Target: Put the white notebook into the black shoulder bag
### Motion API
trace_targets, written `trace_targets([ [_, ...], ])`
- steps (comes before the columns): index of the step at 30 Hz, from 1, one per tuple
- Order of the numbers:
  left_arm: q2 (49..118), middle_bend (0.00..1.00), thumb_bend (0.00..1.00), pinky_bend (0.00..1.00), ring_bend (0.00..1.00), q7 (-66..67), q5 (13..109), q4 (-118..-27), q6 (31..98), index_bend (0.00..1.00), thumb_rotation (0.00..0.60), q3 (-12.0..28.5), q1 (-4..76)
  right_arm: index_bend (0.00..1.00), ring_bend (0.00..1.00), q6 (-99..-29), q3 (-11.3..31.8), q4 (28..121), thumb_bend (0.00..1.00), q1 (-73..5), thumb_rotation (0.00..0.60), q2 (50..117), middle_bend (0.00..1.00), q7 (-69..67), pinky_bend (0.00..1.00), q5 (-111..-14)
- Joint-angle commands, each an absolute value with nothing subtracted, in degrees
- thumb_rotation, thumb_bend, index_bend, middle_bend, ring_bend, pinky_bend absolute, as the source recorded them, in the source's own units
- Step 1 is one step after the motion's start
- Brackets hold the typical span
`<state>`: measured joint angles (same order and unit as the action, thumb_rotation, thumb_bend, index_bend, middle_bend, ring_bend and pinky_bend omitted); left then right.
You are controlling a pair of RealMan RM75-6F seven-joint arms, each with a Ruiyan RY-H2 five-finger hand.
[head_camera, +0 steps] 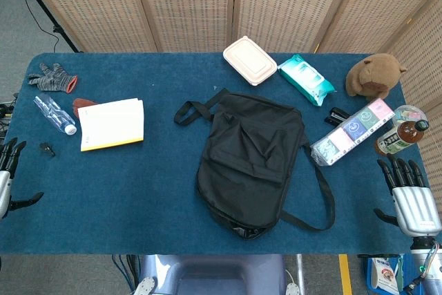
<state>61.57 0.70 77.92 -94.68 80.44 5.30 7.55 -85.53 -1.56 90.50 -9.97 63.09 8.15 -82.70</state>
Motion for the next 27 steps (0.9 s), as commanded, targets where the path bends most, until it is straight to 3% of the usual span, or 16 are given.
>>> trace_targets([
  [1, 61.86, 0.0, 0.0, 0.0, 0.0, 1.1, 77.61, -94.4, 80.17, 0.0, 0.6, 5.35, 7.7, 0.0, 0.0, -85.68, -1.15, 90.46, 0.0, -9.72, 0.6, 63.22, 0.0, 7.6, 0.0, -83.24],
  [15, 71.25, 0.0, 0.0, 0.0, 0.0, -6.6, 79.29, -82.18, 74.51, 0.0, 0.6, 7.5, 13.7, 0.0, 0.0, -85.85, 0.59, 89.78, 0.0, -8.75, 0.6, 63.39, 0.0, 4.94, 0.0, -83.81],
  [27, 90.03, 0.0, 0.0, 0.0, 0.0, -4.42, 75.86, -60.14, 62.58, 0.0, 0.6, 11.24, 25.83, 0.0, 0.0, -84.08, 1.84, 89.83, 0.0, -8.59, 0.6, 62.79, 0.0, 3.0, 0.0, -83.07],
])
